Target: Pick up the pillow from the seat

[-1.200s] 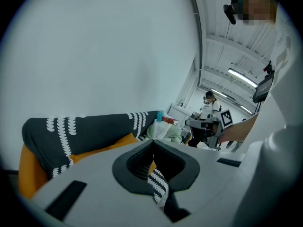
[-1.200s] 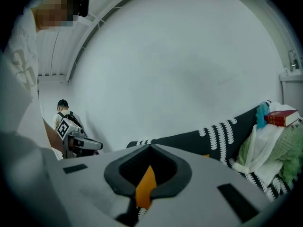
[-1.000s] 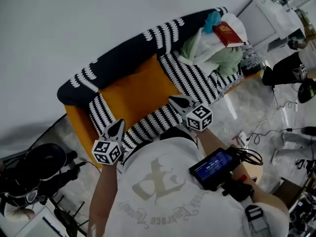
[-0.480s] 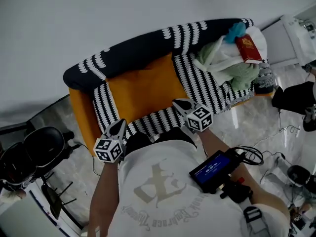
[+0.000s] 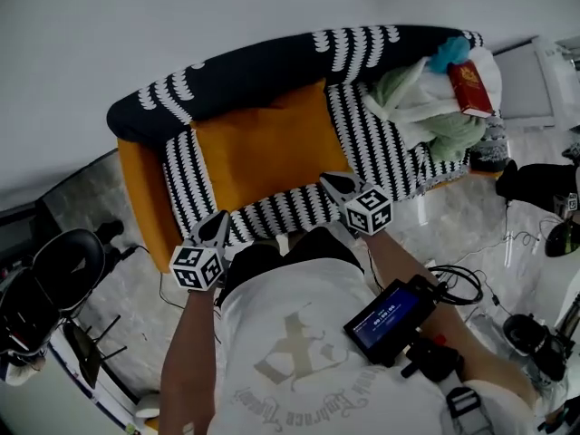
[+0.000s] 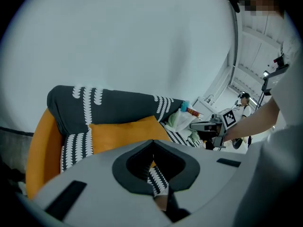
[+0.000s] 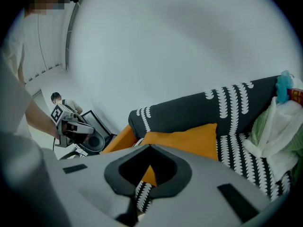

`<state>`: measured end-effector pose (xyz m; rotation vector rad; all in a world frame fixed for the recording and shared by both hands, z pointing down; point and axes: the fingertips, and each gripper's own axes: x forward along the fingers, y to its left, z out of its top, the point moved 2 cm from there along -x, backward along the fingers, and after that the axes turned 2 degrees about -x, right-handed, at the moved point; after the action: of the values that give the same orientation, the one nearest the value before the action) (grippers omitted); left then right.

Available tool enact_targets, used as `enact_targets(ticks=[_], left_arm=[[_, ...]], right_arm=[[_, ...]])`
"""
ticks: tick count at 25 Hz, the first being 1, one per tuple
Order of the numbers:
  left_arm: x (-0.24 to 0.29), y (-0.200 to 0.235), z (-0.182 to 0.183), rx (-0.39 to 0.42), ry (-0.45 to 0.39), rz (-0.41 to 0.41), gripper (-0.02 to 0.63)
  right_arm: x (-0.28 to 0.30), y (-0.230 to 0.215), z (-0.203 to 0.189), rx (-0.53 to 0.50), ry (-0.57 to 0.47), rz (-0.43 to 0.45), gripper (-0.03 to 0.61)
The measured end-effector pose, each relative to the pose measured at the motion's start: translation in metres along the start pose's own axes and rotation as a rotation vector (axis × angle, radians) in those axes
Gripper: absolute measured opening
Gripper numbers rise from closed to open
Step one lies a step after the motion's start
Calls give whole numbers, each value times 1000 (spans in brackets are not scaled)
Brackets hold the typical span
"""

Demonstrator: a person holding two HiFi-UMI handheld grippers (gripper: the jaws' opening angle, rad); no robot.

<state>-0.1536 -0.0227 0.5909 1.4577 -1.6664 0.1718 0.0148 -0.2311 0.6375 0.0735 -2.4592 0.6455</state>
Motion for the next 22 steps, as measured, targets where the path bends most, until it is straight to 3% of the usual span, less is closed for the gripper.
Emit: enact_targets(ticks=[4, 11, 22], left_arm=[[12, 24, -11, -3, 33, 16, 9], [40, 48, -26, -95, 28, 57, 9], [72, 83, -44, -131, 30, 101, 9]], right_arm=[[20, 1, -15, -8, 41, 8, 14], [37, -16, -30, -63, 127, 33, 14], [70, -49, -38, -86, 162, 53, 14]])
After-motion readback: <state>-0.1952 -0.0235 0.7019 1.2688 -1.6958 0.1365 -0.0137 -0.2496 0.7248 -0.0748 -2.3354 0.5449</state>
